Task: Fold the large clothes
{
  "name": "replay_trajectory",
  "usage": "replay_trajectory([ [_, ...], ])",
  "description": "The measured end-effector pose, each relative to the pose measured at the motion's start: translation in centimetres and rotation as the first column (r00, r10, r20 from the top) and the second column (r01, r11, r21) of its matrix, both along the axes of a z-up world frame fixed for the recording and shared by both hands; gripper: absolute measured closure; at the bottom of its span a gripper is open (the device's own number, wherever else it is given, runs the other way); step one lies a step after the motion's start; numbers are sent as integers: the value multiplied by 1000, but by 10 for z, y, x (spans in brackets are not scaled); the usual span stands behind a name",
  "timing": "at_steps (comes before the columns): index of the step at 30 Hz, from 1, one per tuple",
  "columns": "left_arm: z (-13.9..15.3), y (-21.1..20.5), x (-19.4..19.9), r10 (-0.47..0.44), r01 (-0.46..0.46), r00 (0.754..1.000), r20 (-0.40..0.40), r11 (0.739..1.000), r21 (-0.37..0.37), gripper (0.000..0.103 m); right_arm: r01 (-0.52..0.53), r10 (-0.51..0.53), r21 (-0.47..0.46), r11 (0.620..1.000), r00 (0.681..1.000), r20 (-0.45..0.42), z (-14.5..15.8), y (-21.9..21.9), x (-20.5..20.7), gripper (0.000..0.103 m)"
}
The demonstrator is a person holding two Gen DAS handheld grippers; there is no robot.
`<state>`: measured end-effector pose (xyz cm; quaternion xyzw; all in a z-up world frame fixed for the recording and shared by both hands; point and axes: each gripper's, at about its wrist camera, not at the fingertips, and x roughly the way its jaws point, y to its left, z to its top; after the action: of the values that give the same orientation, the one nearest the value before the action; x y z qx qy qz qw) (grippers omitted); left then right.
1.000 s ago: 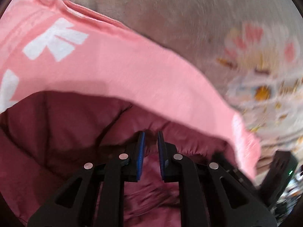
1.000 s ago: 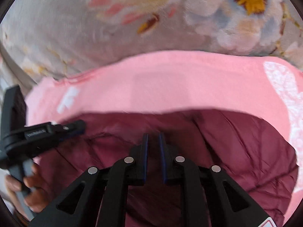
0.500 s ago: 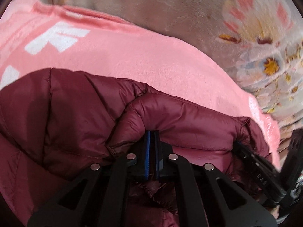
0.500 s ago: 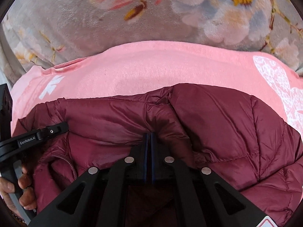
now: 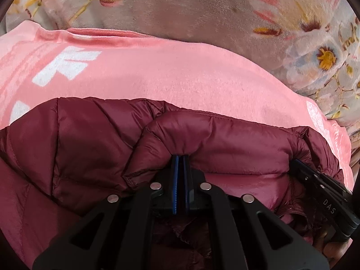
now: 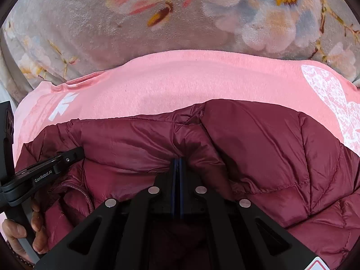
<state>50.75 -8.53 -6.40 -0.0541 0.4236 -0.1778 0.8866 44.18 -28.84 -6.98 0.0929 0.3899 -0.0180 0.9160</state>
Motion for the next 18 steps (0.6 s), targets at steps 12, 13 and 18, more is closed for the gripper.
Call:
replay_trajectory([
  [12, -1, 0, -1, 0, 0, 1000, 3, 1000, -7, 99, 2, -2, 1, 1000, 1000, 0, 0, 1, 0, 103],
  [13, -1, 1, 0, 0, 0, 1000, 3, 1000, -8, 99, 2, -2, 1, 1000, 1000, 0, 0, 1, 0, 103],
  [18, -2, 1, 0, 0, 0, 1000, 5, 1000, -8, 99, 4, -4, 0, 1000, 1000, 1, -1, 2, -1, 103],
])
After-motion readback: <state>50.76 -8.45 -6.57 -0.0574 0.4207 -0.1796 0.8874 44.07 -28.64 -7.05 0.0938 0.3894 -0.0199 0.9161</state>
